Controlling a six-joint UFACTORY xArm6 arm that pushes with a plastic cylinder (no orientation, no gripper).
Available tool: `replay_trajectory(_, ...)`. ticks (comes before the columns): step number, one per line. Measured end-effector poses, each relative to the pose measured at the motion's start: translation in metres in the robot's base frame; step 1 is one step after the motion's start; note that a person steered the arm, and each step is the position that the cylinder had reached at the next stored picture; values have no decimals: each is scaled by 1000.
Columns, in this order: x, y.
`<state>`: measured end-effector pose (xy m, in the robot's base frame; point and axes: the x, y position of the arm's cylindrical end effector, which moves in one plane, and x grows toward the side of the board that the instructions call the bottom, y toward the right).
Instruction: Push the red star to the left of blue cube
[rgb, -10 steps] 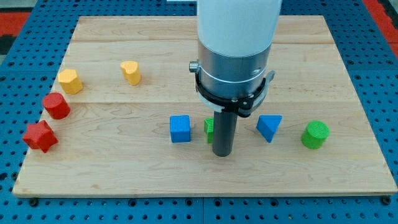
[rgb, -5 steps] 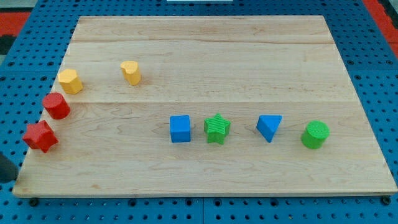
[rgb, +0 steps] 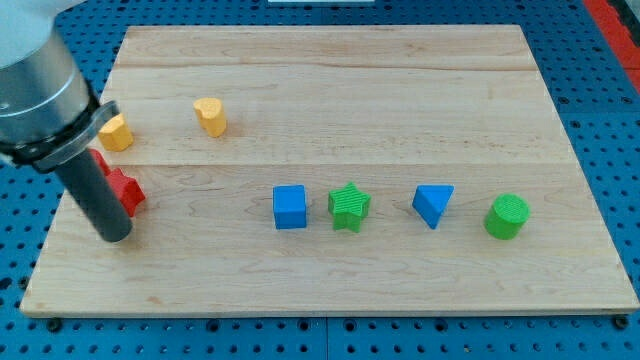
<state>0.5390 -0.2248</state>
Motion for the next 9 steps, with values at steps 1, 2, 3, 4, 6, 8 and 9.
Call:
replay_trajectory(1,-2,-77)
replay_trajectory(2,-36,-79)
replay_trajectory(3,-47,-38)
replay_trajectory(4,-28,18)
replay_trajectory(6,-32,0)
replay_trajectory(8,-53,62)
replay_trajectory(9,-40,79)
